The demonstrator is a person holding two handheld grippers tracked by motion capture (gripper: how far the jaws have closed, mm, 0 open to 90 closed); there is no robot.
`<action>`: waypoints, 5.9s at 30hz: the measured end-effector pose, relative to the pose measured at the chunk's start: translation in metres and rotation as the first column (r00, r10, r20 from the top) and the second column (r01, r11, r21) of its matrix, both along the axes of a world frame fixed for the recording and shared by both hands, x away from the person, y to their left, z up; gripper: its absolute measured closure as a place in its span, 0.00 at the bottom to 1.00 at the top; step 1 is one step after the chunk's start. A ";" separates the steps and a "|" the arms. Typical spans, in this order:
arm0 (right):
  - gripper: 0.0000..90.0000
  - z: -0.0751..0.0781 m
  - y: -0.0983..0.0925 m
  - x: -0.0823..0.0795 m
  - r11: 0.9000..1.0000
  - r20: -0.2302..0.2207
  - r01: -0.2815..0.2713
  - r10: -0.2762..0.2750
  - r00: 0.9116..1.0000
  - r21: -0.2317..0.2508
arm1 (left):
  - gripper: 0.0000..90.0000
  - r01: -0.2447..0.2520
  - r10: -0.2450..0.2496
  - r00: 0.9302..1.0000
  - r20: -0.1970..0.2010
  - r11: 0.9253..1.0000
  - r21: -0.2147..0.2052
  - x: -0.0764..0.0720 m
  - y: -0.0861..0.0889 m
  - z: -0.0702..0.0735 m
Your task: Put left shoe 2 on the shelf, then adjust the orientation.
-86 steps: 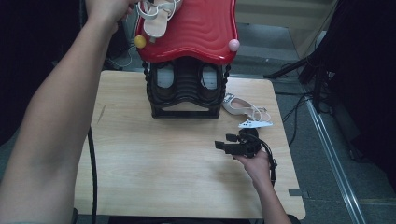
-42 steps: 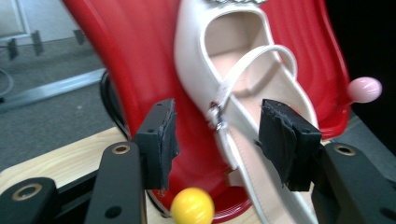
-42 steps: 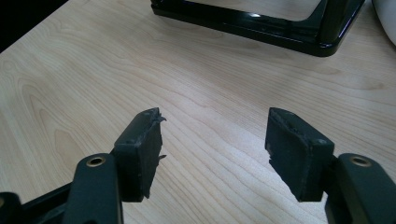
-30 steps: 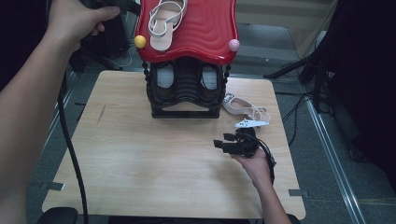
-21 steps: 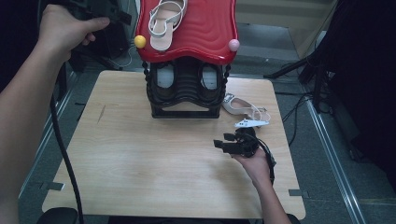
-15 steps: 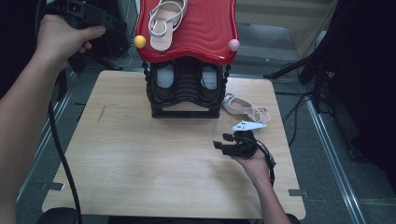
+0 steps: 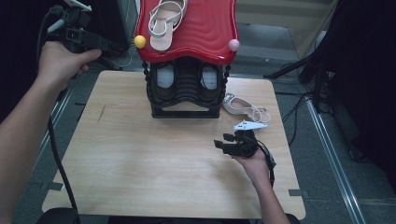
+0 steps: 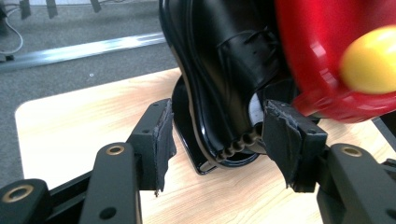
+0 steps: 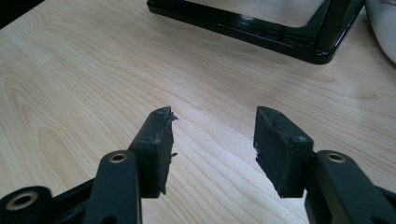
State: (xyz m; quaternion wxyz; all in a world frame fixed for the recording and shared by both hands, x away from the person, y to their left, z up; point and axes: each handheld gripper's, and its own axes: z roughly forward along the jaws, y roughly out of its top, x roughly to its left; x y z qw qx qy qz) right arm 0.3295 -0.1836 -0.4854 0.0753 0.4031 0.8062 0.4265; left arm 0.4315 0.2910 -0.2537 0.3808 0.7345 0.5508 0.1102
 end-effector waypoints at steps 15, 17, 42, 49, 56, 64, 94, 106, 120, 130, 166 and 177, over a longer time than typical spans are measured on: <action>0.61 0.004 -0.002 0.001 0.999 -0.025 0.008 -0.006 1.000 0.047 | 0.54 0.052 -0.050 0.998 -0.047 0.998 0.024 -0.007 -0.015 -0.061; 0.61 0.003 -0.001 0.001 1.000 -0.015 0.012 -0.012 1.000 0.027 | 0.54 0.050 -0.049 0.998 -0.033 0.998 0.029 -0.012 -0.020 -0.067; 0.66 0.003 -0.003 0.002 0.997 -0.024 0.062 -0.061 0.998 0.041 | 0.53 0.104 -0.103 0.991 -0.086 0.995 0.010 -0.050 -0.036 -0.152; 0.70 0.003 -0.004 0.004 0.997 -0.047 0.065 -0.063 0.997 0.045 | 0.52 0.093 -0.092 0.992 -0.082 0.996 0.011 -0.062 -0.033 -0.174; 0.80 0.001 -0.007 0.008 0.997 -0.044 0.071 -0.069 0.997 0.027 | 0.51 0.097 -0.096 0.992 -0.087 0.995 0.010 -0.074 -0.032 -0.188; 0.89 -0.003 -0.014 0.015 0.996 -0.065 0.087 -0.089 0.994 -0.020 | 0.51 0.095 -0.095 0.992 -0.084 0.995 -0.011 -0.088 -0.030 -0.199; 1.00 0.004 -0.039 0.042 0.988 -0.086 0.150 -0.154 0.984 -0.048 | 0.50 0.136 -0.136 0.986 -0.092 0.991 -0.010 -0.099 -0.031 -0.221; 1.00 0.026 -0.067 0.073 0.975 -0.056 0.214 -0.217 0.974 -0.065 | 0.50 0.161 -0.161 0.983 -0.090 0.987 -0.014 -0.101 -0.032 -0.221; 1.00 0.045 -0.107 0.110 0.944 -0.038 0.326 -0.328 0.944 -0.048 | 0.50 0.171 -0.171 0.981 -0.086 0.985 -0.012 -0.101 -0.034 -0.223; 1.00 0.031 -0.134 0.129 0.908 -0.042 0.409 -0.414 0.909 -0.086 | 0.51 0.234 -0.232 0.968 -0.098 0.972 0.007 -0.100 -0.044 -0.230; 1.00 0.006 -0.104 0.081 0.896 -0.035 0.427 -0.434 0.900 -0.121 | 0.50 0.198 -0.199 0.974 -0.111 0.980 -0.019 -0.094 -0.035 -0.231; 1.00 0.007 -0.102 0.077 0.900 -0.069 0.424 -0.431 0.900 -0.096 | 0.50 0.204 -0.203 0.971 -0.125 0.979 -0.008 -0.091 -0.038 -0.234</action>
